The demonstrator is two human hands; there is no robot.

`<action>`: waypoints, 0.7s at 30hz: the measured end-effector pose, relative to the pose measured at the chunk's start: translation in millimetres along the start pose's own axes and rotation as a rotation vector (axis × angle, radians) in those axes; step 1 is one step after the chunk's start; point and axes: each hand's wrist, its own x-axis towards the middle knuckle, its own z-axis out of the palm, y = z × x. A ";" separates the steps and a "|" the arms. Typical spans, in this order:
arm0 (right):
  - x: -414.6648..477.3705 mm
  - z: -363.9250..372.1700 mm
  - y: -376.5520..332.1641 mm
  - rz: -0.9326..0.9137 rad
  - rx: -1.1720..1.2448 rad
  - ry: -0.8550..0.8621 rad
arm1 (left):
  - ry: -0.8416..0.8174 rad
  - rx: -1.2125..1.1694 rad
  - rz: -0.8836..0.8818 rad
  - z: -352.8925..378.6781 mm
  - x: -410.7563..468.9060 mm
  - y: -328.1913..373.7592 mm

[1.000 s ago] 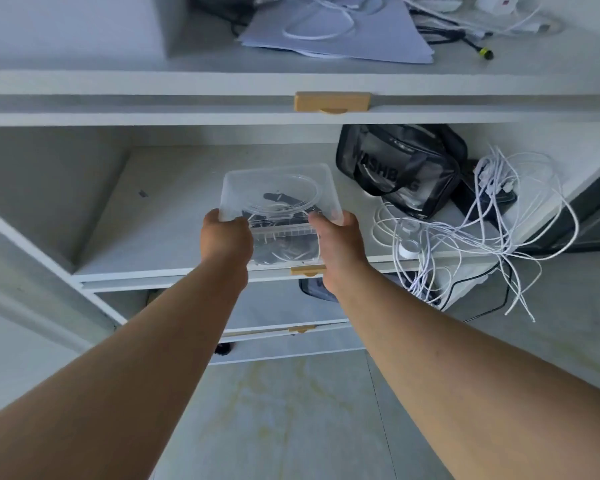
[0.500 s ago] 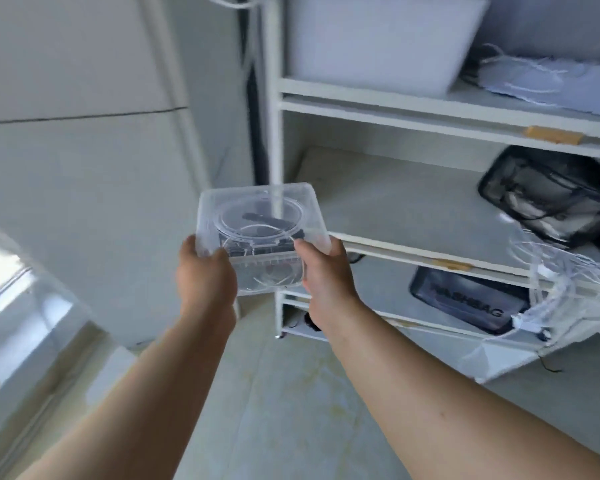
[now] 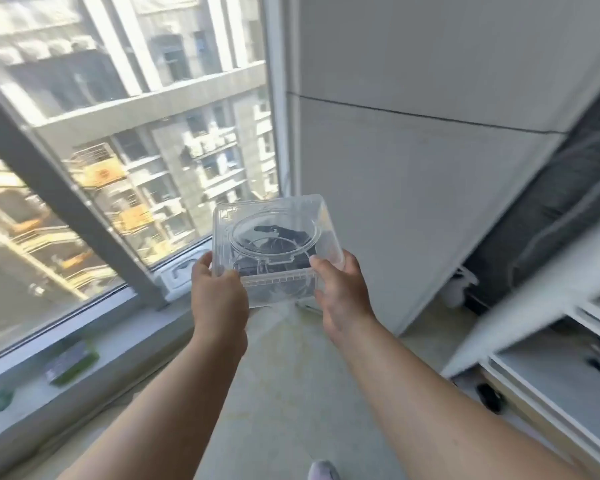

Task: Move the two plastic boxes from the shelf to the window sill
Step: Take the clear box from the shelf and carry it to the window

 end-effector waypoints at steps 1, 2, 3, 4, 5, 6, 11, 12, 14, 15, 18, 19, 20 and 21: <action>14.5 17.7 6.5 0.010 -0.019 -0.044 | 0.040 -0.015 -0.009 -6.1 18.9 0.3; 26.1 29.6 12.7 0.021 -0.027 -0.076 | 0.067 -0.016 -0.017 -9.6 32.5 -0.8; 43.6 50.5 22.3 0.042 -0.049 -0.119 | 0.116 -0.020 -0.023 -15.9 57.4 -4.5; 57.4 66.4 31.7 0.053 -0.072 -0.140 | 0.155 -0.029 -0.028 -20.5 76.5 -7.6; 69.0 77.4 40.8 0.061 -0.090 -0.156 | 0.181 -0.038 -0.033 -24.3 92.2 -11.5; 83.1 88.0 51.2 0.062 -0.093 -0.177 | 0.198 -0.038 -0.035 -26.5 111.7 -17.6; 132.4 127.4 106.5 0.134 -0.126 -0.253 | 0.262 -0.060 -0.073 -43.6 184.3 -56.8; 142.4 134.6 117.2 0.148 -0.140 -0.255 | 0.269 -0.069 -0.081 -46.6 199.6 -64.2; 171.6 155.7 148.7 0.170 -0.170 -0.275 | 0.286 -0.067 -0.108 -53.4 242.8 -85.6; 183.5 163.4 159.6 0.182 -0.184 -0.279 | 0.291 -0.063 -0.125 -55.1 259.4 -92.8; 221.9 190.7 193.9 0.196 -0.219 -0.279 | 0.300 -0.048 -0.146 -60.2 311.2 -115.7; 239.3 205.3 213.6 0.202 -0.239 -0.288 | 0.309 -0.040 -0.153 -65.1 336.0 -127.5; 251.7 213.7 223.7 0.204 -0.258 -0.288 | 0.313 -0.026 -0.147 -67.1 351.9 -134.5; 267.2 225.2 237.9 0.206 -0.270 -0.302 | 0.316 -0.016 -0.141 -69.5 372.9 -142.1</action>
